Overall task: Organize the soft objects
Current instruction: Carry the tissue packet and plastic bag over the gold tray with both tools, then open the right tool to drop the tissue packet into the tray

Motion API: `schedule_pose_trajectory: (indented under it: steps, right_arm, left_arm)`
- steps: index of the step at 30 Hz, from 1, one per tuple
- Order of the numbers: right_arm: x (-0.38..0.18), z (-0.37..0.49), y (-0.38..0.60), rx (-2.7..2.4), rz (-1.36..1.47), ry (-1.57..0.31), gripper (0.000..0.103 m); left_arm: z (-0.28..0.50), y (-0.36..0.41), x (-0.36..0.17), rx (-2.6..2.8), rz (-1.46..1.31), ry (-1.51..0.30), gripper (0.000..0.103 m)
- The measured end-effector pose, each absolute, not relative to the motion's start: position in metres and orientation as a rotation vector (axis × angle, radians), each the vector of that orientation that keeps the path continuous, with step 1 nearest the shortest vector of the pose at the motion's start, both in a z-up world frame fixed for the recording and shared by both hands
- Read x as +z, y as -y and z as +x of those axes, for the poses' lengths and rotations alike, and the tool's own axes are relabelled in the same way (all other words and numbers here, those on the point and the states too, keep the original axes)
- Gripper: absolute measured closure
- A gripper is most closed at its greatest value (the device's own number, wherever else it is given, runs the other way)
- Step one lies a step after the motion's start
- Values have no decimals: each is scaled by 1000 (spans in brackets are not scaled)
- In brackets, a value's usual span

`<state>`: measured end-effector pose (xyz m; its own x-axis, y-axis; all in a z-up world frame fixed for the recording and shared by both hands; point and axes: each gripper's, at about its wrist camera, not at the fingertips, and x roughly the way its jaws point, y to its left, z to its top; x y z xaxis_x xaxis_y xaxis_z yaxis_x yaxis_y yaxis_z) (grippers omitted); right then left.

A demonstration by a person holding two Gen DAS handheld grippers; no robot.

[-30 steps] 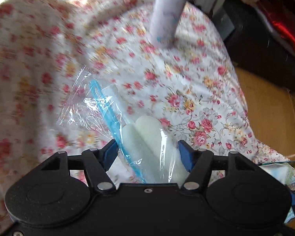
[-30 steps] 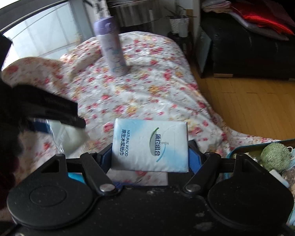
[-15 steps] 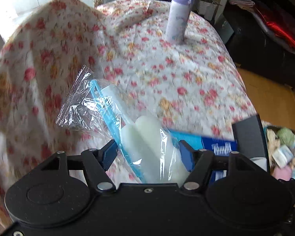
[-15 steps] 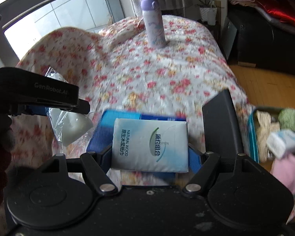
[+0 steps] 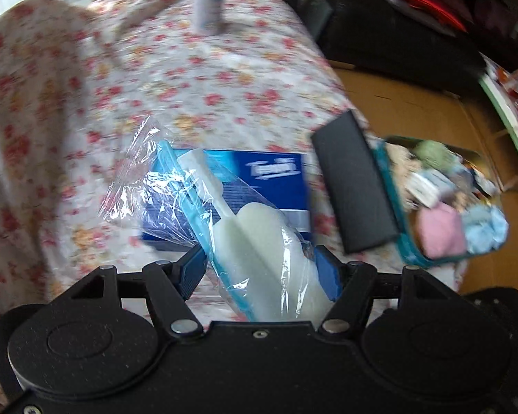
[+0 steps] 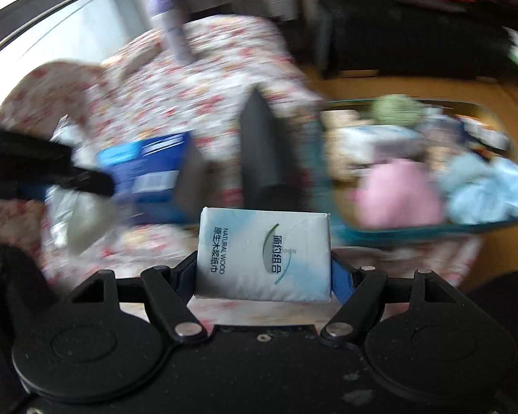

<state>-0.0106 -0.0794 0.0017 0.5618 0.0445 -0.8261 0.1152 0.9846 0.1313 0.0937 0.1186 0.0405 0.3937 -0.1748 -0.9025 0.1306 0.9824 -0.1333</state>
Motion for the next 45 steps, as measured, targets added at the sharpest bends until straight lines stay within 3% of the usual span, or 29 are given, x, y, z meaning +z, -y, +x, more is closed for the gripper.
schedule_pose_trajectory:
  steps: [14,29,31,32,33,38,42,45]
  right_arm:
    - [18,-3,255,-499,329,-791,29]
    - [1,60,298,-539,357,-736,28]
    - [0,61,299,-526,356,-717,25]
    - [-1,61,299,-523,357,-700,16]
    - [-1,59,299,-530,360,-682,14]
    - [-5,47,302,-633,380,-563,13]
    - [0,37,304,-740,356,-483,7]
    - [-4,41,306,-771,325,-507,6]
  left_arm:
    - [80,-17,57,-401,67,-1124,40]
    - [97,52,49,-483,89,-1105,40]
    - [101,58,45,-482,88,-1111,40]
    - [103,60,44,-482,87,-1114,40]
    - [106,62,42,-480,87,-1119,40]
    - [115,71,35,-470,86,-1137,40]
    - [122,79,30,-475,90,-1146,40]
    - [126,91,27,-489,105,-1153,38]
